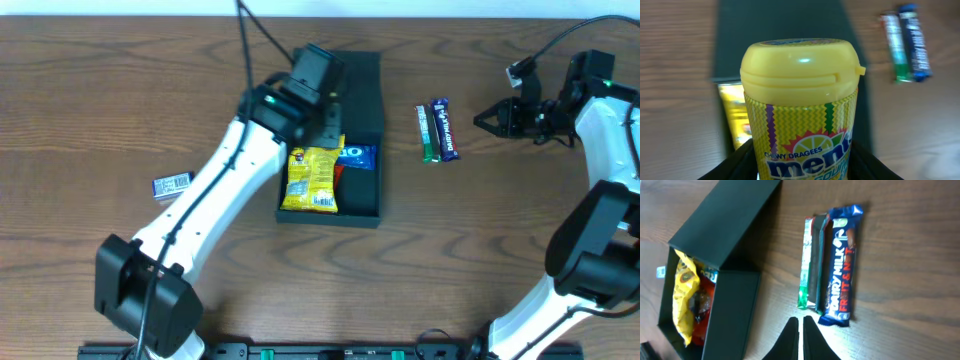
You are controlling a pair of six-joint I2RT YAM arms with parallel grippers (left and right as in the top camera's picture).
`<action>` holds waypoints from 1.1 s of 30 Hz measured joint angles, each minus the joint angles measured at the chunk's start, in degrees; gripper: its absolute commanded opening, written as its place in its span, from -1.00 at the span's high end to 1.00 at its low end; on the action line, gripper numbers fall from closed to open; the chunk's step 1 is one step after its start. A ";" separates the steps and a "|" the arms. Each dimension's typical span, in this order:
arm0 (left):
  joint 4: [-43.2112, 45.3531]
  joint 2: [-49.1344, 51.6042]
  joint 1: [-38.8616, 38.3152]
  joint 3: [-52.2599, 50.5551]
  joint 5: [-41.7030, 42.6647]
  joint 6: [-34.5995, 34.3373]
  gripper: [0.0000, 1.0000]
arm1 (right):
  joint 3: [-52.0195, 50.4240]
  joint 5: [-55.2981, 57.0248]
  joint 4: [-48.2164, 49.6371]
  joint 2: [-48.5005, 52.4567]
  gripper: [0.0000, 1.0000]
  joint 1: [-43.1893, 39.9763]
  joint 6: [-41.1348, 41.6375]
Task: Pack container
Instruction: 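Place the Mentos bottle upright in the box's front right corner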
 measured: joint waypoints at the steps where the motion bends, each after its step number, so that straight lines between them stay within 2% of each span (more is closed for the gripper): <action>1: 0.50 0.15 -1.22 0.02 0.52 -0.72 0.43 | 0.00 -0.04 0.57 0.00 0.88 -0.31 0.33; 4: 0.85 2.32 -3.39 0.07 3.19 -2.10 0.48 | 0.00 -0.07 1.07 0.00 0.86 -1.62 0.74; 10: -0.66 8.00 -5.40 0.04 5.86 -2.99 0.43 | 0.00 -0.09 1.20 0.00 0.85 -3.04 0.87; 23: -8.33 8.13 -6.49 0.04 6.21 -4.31 0.42 | 0.00 -0.09 1.40 -0.02 0.83 -4.33 0.90; 30: -8.46 8.13 -6.49 0.04 6.69 -4.31 0.42 | 0.00 -0.09 1.07 -0.04 0.83 -4.33 0.90; 32: -8.44 8.13 -6.49 0.04 7.65 -4.33 0.24 | 0.00 -0.09 0.96 -0.04 0.83 -4.33 0.92; 33: -8.44 8.13 -6.49 0.04 7.89 -4.33 0.04 | 0.00 -0.09 0.96 -0.04 0.83 -4.33 0.96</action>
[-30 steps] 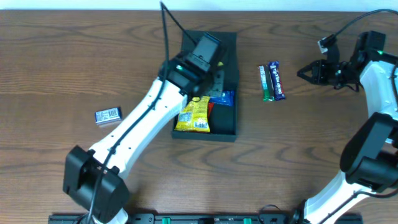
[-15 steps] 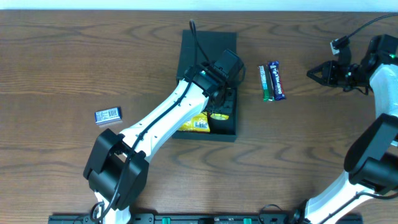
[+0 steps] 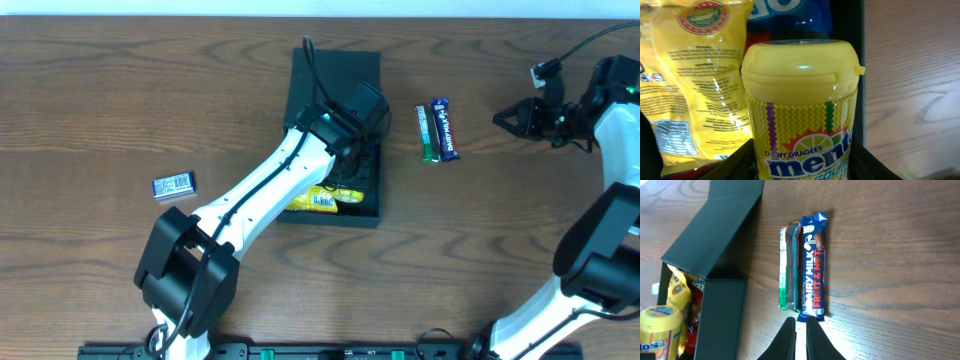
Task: Pack container
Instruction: 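Place the Mentos bottle upright in the box's front right corner, then move the left gripper out to the blue Eclipse mint tin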
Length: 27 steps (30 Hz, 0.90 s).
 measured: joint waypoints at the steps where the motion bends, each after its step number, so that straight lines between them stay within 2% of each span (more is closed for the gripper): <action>1: -0.02 0.00 0.00 0.00 0.17 0.02 -0.43 | 0.00 0.00 -0.02 0.00 0.83 0.00 0.09; 2: -0.02 0.00 0.00 0.00 0.28 0.07 -0.72 | 0.00 0.00 -0.02 0.00 0.83 0.00 0.11; 3: -0.02 0.00 0.00 0.00 0.33 0.07 -0.82 | 0.00 0.00 -0.02 -0.02 0.82 0.00 0.13; 6: -0.04 0.00 0.00 0.00 0.72 -0.17 -0.84 | 0.00 0.00 -0.15 -0.02 0.82 0.00 0.50; 13: -0.11 0.00 0.31 0.22 -0.68 -0.17 -0.62 | 0.00 0.00 -0.28 -0.02 0.83 0.00 1.03; 17: -3.50 0.00 1.57 4.07 -3.85 -0.20 -0.53 | 0.00 0.00 -0.26 -0.02 0.83 0.00 1.25; 22: -13.42 -0.55 6.16 14.86 -14.51 -0.37 -0.56 | 0.00 0.00 -0.17 -0.02 0.82 0.00 1.42; 27: -22.43 -2.49 15.37 16.44 -23.28 -1.51 -0.54 | 0.00 0.00 -0.24 -0.02 0.82 0.00 1.44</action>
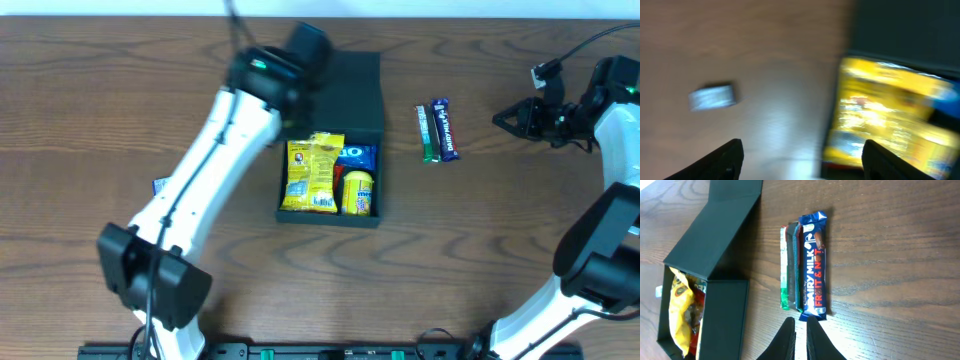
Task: Pack container
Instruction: 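Move the left gripper out to the blue Eclipse mint tin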
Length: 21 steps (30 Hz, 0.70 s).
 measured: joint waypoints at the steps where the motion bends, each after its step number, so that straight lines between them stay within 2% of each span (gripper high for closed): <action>1: -2.01 -0.02 2.71 0.00 -1.05 -1.07 -0.46 | 0.00 0.00 -0.07 0.00 0.83 0.00 0.00; 5: -4.57 -0.24 12.61 -1.75 -2.71 -4.42 -0.40 | 0.00 0.00 -0.13 0.00 0.82 0.00 0.00; 10: -0.61 -0.42 21.18 -11.91 -1.51 -5.81 -0.40 | 0.00 0.00 -0.02 0.00 0.82 0.00 0.00; 16: 7.96 -0.42 23.96 -25.29 2.49 -12.22 -0.56 | 0.00 -0.02 0.02 0.00 0.81 0.00 0.04; 19: 10.78 -0.42 24.48 -29.51 4.15 -15.98 -0.57 | 0.00 0.00 0.00 -0.02 0.81 0.00 0.46; 21: 11.91 -0.42 24.85 -31.89 5.42 -20.09 -0.64 | 0.00 0.00 0.00 -0.02 0.81 0.00 0.79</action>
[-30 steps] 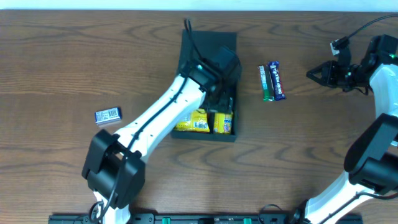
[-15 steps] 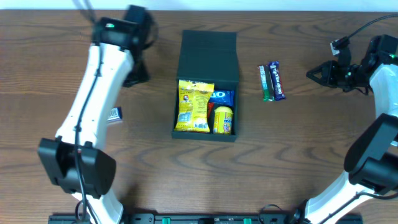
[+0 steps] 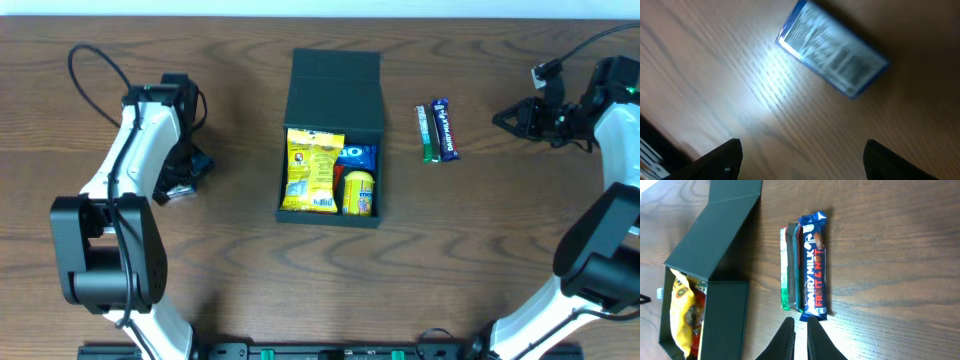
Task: Pack container
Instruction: 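Move the left gripper out to the blue Eclipse mint tin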
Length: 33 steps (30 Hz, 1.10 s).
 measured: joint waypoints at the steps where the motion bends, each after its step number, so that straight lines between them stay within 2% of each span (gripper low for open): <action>1: 0.17 0.00 0.22 -1.07 0.70 -2.82 -0.66 | 0.00 -0.02 0.02 0.00 0.81 0.00 0.24; 6: 1.97 0.00 0.79 -2.78 2.60 -17.77 -0.75 | 0.00 -0.02 0.00 0.00 0.81 0.00 1.40; 15: 7.06 0.00 0.96 -3.19 3.10 -39.01 -0.84 | 0.00 -0.02 -1.70 -0.02 0.80 0.00 2.58; 21: 10.58 0.00 1.60 -5.07 2.43 -44.09 -0.81 | 0.00 0.00 -2.73 0.00 0.80 0.00 2.75; 33: 13.05 0.00 5.57 -5.09 0.92 -45.64 -0.76 | 0.00 0.00 -2.80 -0.02 0.80 0.00 4.22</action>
